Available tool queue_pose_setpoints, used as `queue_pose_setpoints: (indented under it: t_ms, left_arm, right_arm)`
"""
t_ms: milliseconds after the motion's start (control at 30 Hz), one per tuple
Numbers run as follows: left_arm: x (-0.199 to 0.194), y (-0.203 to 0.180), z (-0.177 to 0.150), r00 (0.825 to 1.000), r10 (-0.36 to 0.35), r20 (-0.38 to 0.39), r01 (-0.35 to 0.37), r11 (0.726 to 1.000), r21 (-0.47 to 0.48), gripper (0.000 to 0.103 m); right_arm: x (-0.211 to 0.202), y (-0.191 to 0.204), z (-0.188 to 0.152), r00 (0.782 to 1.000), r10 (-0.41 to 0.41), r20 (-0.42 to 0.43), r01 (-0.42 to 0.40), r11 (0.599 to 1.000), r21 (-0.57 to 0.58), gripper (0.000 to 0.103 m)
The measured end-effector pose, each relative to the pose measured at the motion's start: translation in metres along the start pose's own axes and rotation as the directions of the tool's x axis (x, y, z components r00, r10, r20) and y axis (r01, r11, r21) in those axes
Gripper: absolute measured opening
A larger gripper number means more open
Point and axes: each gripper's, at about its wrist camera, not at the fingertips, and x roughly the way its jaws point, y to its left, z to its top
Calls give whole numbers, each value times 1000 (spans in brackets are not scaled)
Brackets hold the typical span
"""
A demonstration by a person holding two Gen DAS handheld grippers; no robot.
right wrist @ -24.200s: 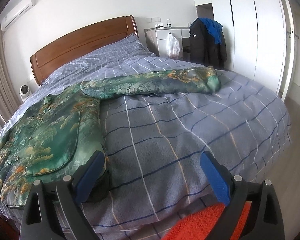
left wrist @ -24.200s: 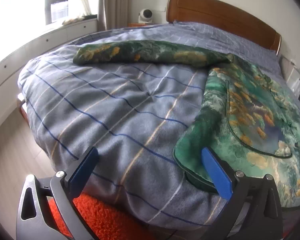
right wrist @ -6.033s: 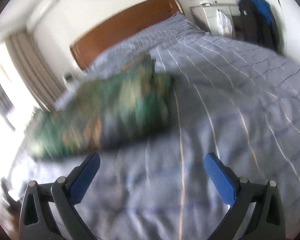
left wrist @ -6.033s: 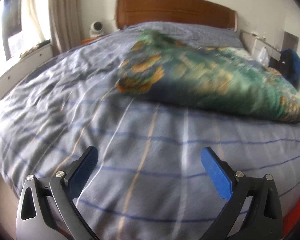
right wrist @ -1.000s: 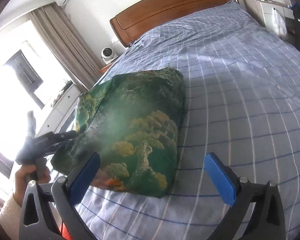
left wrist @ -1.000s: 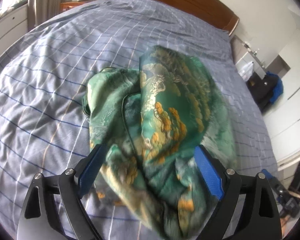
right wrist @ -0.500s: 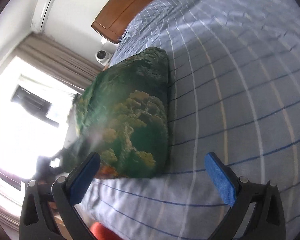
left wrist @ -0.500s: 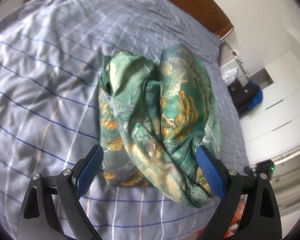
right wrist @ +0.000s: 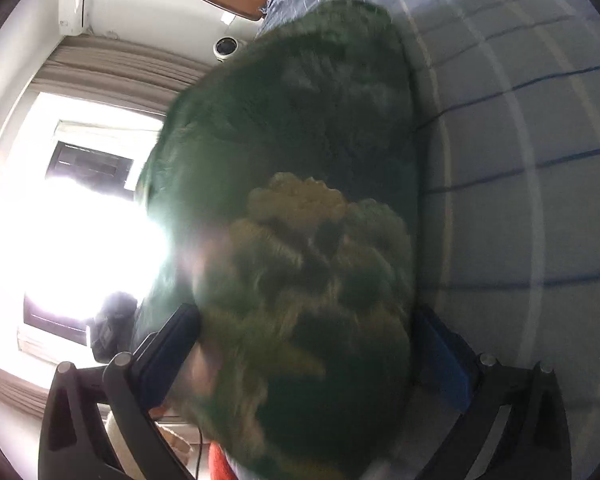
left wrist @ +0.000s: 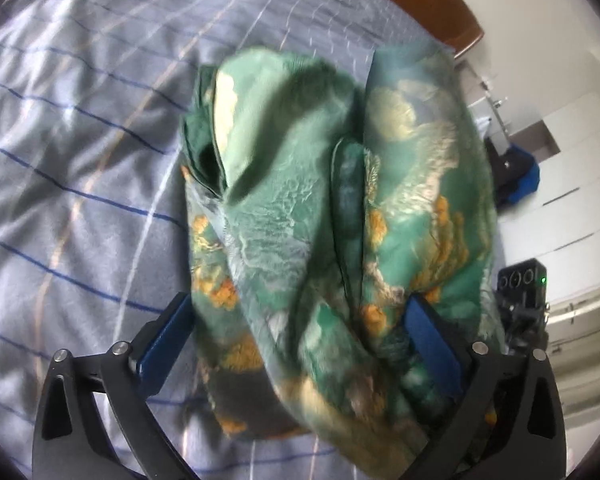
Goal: Fold large clothes
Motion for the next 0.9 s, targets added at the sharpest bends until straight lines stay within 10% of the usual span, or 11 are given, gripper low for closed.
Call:
queue_pose_setpoints:
  t_ms: [133, 300, 533, 700, 800, 900]
  left_arm:
    - [10, -7, -1, 1000, 7, 17, -7, 1000, 5, 79]
    - [-9, -28, -9, 998, -2, 62, -3, 997, 71, 49]
    - [-51, -67, -7, 987, -70, 147, 52, 991, 119, 48]
    - [-23, -113, -13, 987, -37, 159, 6, 982, 189, 57]
    - [13, -114, -25, 989, 47, 140, -68, 986, 151, 73]
    - [9, -130, -48, 973, 62, 223, -105, 976, 188, 83]
  right_arm:
    - [16, 18, -1, 995, -97, 2, 97, 992, -86, 89]
    - [13, 77, -22, 952, -296, 76, 303, 879, -369, 73]
    - [-21, 143, -44, 932, -266, 245, 359, 765, -535, 69]
    - [-58, 129, -31, 933, -230, 276, 345, 791, -506, 69]
    - [-67, 79, -18, 935, -275, 224, 345, 854, -389, 89]
    - [-84, 40, -23, 868, -433, 242, 491, 819, -298, 97]
